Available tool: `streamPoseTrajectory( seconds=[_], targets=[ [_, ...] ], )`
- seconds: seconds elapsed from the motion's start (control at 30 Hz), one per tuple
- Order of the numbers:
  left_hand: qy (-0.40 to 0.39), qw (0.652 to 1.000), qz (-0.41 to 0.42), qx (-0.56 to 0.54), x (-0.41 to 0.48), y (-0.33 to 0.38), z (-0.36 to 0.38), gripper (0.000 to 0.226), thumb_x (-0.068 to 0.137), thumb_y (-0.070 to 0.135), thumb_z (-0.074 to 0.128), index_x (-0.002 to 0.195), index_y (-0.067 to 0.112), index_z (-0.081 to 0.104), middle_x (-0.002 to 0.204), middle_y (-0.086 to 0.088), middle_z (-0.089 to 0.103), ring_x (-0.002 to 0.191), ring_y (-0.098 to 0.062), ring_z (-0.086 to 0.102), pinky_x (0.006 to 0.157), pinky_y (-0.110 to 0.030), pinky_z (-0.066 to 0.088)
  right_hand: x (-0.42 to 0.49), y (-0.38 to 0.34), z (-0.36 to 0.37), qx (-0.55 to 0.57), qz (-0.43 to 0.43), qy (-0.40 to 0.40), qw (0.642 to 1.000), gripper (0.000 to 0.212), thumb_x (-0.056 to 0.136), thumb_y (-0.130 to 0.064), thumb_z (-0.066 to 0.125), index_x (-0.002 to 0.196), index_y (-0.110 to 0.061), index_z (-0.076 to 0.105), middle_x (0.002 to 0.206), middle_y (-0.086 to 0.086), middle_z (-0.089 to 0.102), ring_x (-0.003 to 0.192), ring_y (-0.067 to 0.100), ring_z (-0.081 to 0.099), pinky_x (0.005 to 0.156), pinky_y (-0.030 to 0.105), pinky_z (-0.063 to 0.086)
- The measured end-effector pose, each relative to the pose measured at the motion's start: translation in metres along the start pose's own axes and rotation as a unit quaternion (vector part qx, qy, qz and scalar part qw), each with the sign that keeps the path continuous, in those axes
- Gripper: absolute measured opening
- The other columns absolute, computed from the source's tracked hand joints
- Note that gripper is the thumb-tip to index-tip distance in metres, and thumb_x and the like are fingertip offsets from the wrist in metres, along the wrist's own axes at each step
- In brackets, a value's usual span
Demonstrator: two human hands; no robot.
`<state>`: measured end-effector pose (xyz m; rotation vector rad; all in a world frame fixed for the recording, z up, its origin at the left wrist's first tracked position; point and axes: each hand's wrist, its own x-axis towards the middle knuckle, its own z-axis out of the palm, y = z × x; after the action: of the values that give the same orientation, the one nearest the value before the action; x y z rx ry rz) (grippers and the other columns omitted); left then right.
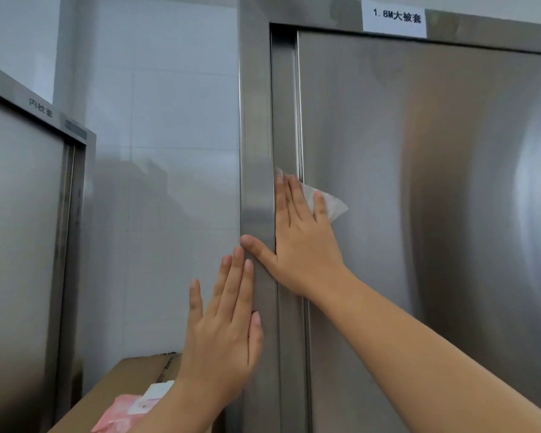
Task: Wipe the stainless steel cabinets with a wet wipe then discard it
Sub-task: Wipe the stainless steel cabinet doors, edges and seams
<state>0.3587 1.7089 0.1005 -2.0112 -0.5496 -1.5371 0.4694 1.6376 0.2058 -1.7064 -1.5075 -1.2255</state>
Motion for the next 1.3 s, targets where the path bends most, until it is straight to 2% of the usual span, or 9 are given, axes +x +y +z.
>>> streamPoseTrajectory(
  seconds=[0.27, 0.43, 0.57, 0.67, 0.87, 1.03, 1.2, 1.3],
  targets=[
    [-0.004, 1.0, -0.009, -0.018, -0.005, 0.002, 0.0, 0.061, 0.088, 0.025, 0.03, 0.144, 0.004, 0.017, 0.152, -0.011, 0.02, 0.141, -0.023, 0.016, 0.112, -0.045, 0.006, -0.024, -0.009, 0.01, 0.003, 0.016, 0.014, 1.0, 0.079, 0.082, -0.063, -0.004, 0.132, -0.01, -0.033, 0.15, 0.005, -0.027, 0.138, 0.017, -0.025, 0.109, 0.04, -0.02],
    [-0.012, 1.0, -0.004, -0.013, -0.01, 0.001, -0.002, 0.062, 0.087, 0.024, 0.03, 0.143, 0.003, 0.018, 0.151, -0.013, 0.021, 0.14, -0.023, 0.015, 0.111, -0.045, 0.007, -0.006, -0.002, 0.008, 0.008, 0.012, 0.022, 1.0, 0.084, 0.078, -0.068, -0.004, 0.137, -0.012, -0.027, 0.154, 0.003, -0.019, 0.139, 0.013, -0.022, 0.108, 0.037, -0.021],
    [-0.008, 1.0, 0.001, -0.011, -0.013, 0.0, -0.002, 0.061, 0.087, 0.024, 0.03, 0.143, 0.003, 0.019, 0.15, -0.014, 0.022, 0.14, -0.026, 0.015, 0.11, -0.047, 0.009, 0.012, 0.001, 0.004, 0.023, 0.011, 0.036, 0.999, 0.083, 0.083, -0.065, 0.003, 0.14, -0.011, -0.022, 0.156, 0.003, -0.015, 0.141, 0.012, -0.017, 0.108, 0.035, -0.021],
    [-0.011, 1.0, -0.001, -0.01, -0.015, 0.001, -0.001, 0.061, 0.088, 0.024, 0.029, 0.144, 0.004, 0.017, 0.151, -0.014, 0.021, 0.14, -0.029, 0.013, 0.111, -0.047, 0.008, -0.01, -0.004, 0.013, 0.034, 0.007, 0.041, 0.999, 0.08, 0.082, -0.064, -0.003, 0.139, -0.012, -0.022, 0.156, 0.004, -0.013, 0.139, 0.009, -0.02, 0.108, 0.034, -0.023],
    [-0.033, 0.999, 0.001, 0.007, -0.019, -0.001, -0.004, 0.06, 0.09, 0.025, 0.028, 0.145, 0.004, 0.015, 0.152, -0.014, 0.018, 0.141, -0.028, 0.013, 0.112, -0.047, 0.006, -0.055, -0.013, 0.03, 0.045, 0.018, 0.028, 0.998, 0.073, 0.089, -0.06, 0.002, 0.14, -0.011, -0.018, 0.149, -0.001, -0.019, 0.136, 0.009, -0.025, 0.111, 0.032, -0.021],
    [-0.044, 0.999, 0.003, 0.023, -0.023, -0.002, -0.005, 0.061, 0.09, 0.028, 0.029, 0.145, 0.004, 0.015, 0.153, -0.013, 0.017, 0.142, -0.027, 0.01, 0.112, -0.047, 0.007, -0.04, -0.006, 0.023, 0.017, -0.008, 0.03, 0.999, 0.076, 0.086, -0.061, 0.0, 0.139, -0.01, -0.018, 0.15, 0.001, -0.018, 0.137, 0.01, -0.021, 0.111, 0.035, -0.019],
    [-0.061, 0.997, 0.021, 0.041, -0.029, -0.005, -0.008, 0.063, 0.09, 0.031, 0.03, 0.145, 0.004, 0.014, 0.153, -0.012, 0.016, 0.142, -0.025, 0.012, 0.112, -0.047, 0.006, -0.05, -0.012, 0.027, 0.01, 0.014, 0.044, 0.999, 0.073, 0.089, -0.057, 0.005, 0.142, -0.009, -0.014, 0.152, 0.003, -0.013, 0.14, 0.016, -0.017, 0.111, 0.038, -0.017],
    [-0.071, 0.995, 0.033, 0.057, -0.031, -0.008, -0.011, 0.063, 0.091, 0.032, 0.03, 0.145, 0.004, 0.014, 0.153, -0.011, 0.015, 0.143, -0.02, 0.007, 0.112, -0.048, 0.007, -0.053, -0.014, 0.028, -0.014, 0.024, 0.045, 0.999, 0.074, 0.089, -0.057, 0.003, 0.143, -0.008, -0.011, 0.155, 0.007, -0.007, 0.139, 0.02, -0.019, 0.111, 0.041, -0.017]
  ],
)
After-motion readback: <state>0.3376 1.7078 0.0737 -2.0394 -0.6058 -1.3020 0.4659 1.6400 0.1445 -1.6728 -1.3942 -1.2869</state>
